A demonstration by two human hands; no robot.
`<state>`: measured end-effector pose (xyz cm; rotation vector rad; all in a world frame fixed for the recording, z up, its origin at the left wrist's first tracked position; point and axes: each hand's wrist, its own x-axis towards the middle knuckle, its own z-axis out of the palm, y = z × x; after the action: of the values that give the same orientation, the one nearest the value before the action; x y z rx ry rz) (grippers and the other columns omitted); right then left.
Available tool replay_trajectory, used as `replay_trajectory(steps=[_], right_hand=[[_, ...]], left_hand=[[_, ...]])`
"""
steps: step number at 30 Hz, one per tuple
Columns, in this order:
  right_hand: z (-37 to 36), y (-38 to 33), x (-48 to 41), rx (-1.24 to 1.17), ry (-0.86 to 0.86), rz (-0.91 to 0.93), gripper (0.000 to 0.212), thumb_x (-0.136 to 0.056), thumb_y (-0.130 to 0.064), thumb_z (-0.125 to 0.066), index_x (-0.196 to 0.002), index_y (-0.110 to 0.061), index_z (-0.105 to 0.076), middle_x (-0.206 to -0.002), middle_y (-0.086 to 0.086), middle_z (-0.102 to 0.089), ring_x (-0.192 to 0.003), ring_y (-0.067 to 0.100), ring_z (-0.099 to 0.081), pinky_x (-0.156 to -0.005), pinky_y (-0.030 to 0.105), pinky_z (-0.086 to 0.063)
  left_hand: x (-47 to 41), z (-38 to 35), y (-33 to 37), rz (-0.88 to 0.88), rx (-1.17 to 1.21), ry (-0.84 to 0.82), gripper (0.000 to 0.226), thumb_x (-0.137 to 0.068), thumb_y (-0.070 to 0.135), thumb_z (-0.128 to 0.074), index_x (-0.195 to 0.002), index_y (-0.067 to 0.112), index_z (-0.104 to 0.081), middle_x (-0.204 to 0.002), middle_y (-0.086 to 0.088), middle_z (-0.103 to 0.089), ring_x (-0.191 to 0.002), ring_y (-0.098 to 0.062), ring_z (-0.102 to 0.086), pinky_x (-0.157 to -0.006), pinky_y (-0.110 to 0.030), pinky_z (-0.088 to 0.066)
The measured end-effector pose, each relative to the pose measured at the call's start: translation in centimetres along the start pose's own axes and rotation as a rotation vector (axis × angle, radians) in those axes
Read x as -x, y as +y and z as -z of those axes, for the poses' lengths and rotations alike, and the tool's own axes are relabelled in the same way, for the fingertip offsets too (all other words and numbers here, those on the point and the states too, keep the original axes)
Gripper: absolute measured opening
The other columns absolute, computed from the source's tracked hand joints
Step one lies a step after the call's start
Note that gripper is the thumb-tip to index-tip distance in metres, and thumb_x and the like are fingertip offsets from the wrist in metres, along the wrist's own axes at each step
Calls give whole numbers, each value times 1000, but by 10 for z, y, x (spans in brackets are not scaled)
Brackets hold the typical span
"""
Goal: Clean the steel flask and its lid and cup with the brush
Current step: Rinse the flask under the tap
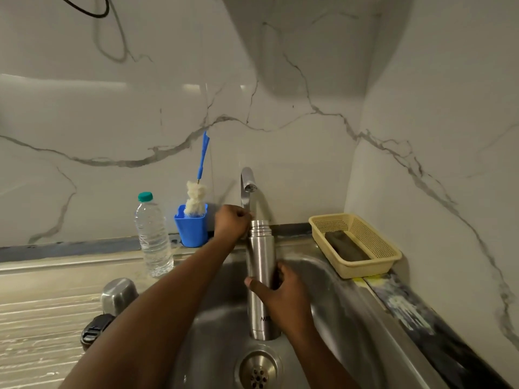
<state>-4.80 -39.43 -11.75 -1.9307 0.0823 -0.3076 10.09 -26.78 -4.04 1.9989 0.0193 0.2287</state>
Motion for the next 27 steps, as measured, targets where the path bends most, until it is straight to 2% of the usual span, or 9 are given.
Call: replay_trajectory(steps=[5, 7, 9, 11, 14, 17, 20, 22, 27], right_hand=[[-2, 1, 2, -3, -21, -3, 51, -77, -52, -86, -118, -36, -60, -94, -21, -64, -83, -6, -65, -61, 7, -46], [-2, 0, 2, 8, -23, -4, 53, -76, -52, -86, -119, -33, -62, -96, -19, -66, -84, -5, -66, -62, 8, -47], [-2, -1, 2, 18, -25, -13, 54, -76, -52, -86, -119, -29, -64, -100, -14, -70, -85, -2, -68, -64, 10, -49], [-3, -1, 3, 19, -26, -22, 58, -74, -54, -86, -122, -27, -65, -104, -10, -73, -85, 2, -71, -66, 14, -53], [-3, -2, 3, 10, -46, -35, 59, -72, -55, -86, -120, -27, -66, -101, -10, -74, -83, 2, -71, -67, 19, -57], [-3, -4, 5, -2, -90, -52, 56, -73, -50, -88, -119, -28, -65, -102, -11, -73, -84, 1, -70, -64, 16, -52], [-4, -3, 6, -14, -105, -50, 59, -71, -49, -89, -121, -26, -68, -102, -10, -75, -85, 3, -72, -72, 23, -58], [-4, -2, 7, -45, -117, -46, 58, -72, -47, -89, -122, -27, -69, -103, -9, -76, -87, 3, -73, -77, 27, -61], [-1, -6, 10, -112, -180, -8, 51, -81, -46, -84, -127, -31, -66, -105, -12, -74, -91, 2, -72, -77, 22, -58]], left_hand=[[0, 10, -16, 56, 62, 54, 12, -100, 15, -70, -93, 9, -77, -82, -8, -76, -68, -13, -70, -55, -18, -51], [1, 14, -19, 60, 90, 28, 12, -101, 17, -69, -97, 9, -77, -82, -8, -75, -70, -14, -68, -60, -23, -55], [4, 19, -20, 74, 135, -17, 15, -103, 23, -67, -109, 11, -75, -90, -8, -76, -79, -17, -70, -79, -35, -64], [10, 24, -24, 99, 194, -33, 22, -105, 29, -64, -117, 12, -71, -95, -9, -76, -83, -19, -72, -91, -44, -64], [31, 32, -30, 159, 303, -82, 27, -108, 33, -58, -111, 9, -71, -97, -12, -75, -87, -23, -73, -87, -41, -64], [52, 40, -32, 243, 393, -230, 35, -105, 40, -61, -112, 8, -73, -109, -16, -76, -101, -32, -74, -90, -44, -63], [68, 43, -26, 266, 447, -325, 35, -102, 42, -66, -116, 11, -72, -115, -16, -74, -109, -34, -71, -93, -46, -61], [76, 44, -21, 244, 390, -382, 33, -100, 41, -69, -119, 14, -70, -120, -15, -71, -111, -34, -69, -90, -44, -60], [84, 45, -14, 276, 284, -404, 46, -97, 47, -71, -132, 19, -63, -123, -10, -63, -109, -35, -65, -80, -43, -62]])
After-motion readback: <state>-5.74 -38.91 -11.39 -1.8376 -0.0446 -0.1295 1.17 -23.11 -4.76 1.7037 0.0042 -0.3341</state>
